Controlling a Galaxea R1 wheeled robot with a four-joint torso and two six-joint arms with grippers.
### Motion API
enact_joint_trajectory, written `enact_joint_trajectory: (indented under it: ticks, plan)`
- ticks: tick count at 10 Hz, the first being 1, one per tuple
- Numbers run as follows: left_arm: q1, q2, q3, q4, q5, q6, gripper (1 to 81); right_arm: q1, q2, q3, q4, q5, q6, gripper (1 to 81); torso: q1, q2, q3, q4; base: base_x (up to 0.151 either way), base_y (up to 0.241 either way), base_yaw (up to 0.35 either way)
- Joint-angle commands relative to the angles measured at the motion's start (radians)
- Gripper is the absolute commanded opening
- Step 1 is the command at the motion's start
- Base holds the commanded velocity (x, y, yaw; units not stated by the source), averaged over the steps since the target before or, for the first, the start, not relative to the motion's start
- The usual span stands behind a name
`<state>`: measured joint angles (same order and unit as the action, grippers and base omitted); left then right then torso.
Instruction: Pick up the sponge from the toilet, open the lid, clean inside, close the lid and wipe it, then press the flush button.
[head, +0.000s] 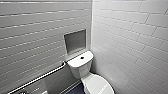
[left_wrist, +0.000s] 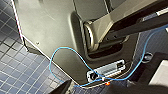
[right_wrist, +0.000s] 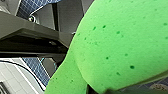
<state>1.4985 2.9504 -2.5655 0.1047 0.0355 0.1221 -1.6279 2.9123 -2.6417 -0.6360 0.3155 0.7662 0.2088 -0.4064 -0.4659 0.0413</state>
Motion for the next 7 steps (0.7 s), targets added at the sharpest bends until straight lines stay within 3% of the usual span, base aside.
enact_joint_trajectory:
  ticks: [1, 2, 3, 4, 5, 7]
  plan:
    - [-0.008, -0.005, 0.004, -0.010, 0.075, -0.002, 81.1, 0.002, 0.007, -0.012, -0.025, -0.076, -0.004, 1.0, -0.061, 0.094, 0.000, 0.000, 0.000, 0.000, 0.000]
    - [-0.008, -0.003, 0.001, -0.010, 0.075, -0.002, 81.1, 0.004, 0.010, -0.013, -0.025, -0.076, -0.002, 1.0, -0.085, 0.131, 0.000, 0.000, 0.000, 0.000, 0.000]
    - [-0.008, -0.003, 0.001, -0.010, 0.075, -0.002, 81.1, 0.002, 0.012, -0.013, -0.025, -0.078, -0.004, 1.0, -0.047, 0.073, 0.026, 0.000, 0.000, 0.000, 0.000]
    - [-0.008, -0.002, 0.001, -0.010, 0.075, -0.002, 81.1, 0.002, 0.012, -0.013, -0.025, -0.078, -0.004, 1.0, -0.069, 0.106, 0.027, 0.000, 0.000, 0.000, 0.000]
    - [-0.008, -0.002, 0.001, -0.008, 0.075, -0.002, 81.1, 0.002, 0.012, -0.013, -0.025, -0.078, -0.004, 1.0, -0.085, 0.131, 0.100, 0.000, 0.000, 0.000, 0.000]
    - [-0.008, -0.002, 0.001, -0.008, 0.075, -0.002, 81.1, -0.001, 0.012, -0.013, -0.025, -0.078, -0.004, 1.0, -0.093, 0.146, 0.130, 0.000, 0.000, 0.000, 0.000]
